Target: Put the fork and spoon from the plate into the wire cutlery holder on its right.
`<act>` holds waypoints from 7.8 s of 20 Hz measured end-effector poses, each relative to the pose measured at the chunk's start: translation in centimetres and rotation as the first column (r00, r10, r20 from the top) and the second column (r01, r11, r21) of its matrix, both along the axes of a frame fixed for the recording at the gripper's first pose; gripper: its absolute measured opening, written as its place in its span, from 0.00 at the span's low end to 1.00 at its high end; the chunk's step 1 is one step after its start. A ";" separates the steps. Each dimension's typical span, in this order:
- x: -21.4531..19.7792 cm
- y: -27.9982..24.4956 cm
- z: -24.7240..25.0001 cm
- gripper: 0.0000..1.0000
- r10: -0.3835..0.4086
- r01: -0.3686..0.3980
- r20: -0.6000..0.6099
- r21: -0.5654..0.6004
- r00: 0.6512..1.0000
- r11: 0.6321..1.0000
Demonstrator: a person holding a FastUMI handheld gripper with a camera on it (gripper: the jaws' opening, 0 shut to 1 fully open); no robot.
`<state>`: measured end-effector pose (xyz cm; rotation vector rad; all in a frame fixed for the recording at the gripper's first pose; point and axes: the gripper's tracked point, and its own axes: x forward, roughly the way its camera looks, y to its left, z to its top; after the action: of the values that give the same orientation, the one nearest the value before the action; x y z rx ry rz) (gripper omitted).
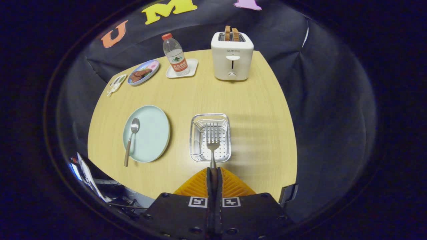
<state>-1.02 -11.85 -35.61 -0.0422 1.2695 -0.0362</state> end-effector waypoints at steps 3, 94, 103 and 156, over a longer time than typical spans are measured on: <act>-0.1 0.1 0.0 0.02 -0.024 0.024 -0.077 -0.012 0.997 1.000; 4.2 18.2 -3.0 0.00 -0.029 -0.046 0.345 0.205 0.938 0.978; 2.7 8.4 2.9 0.00 -0.144 0.062 0.415 0.205 0.898 0.977; 4.3 10.3 11.1 0.64 -0.045 0.048 0.544 0.009 0.838 0.999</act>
<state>3.32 -1.58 -24.51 -0.0035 0.6946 -0.0874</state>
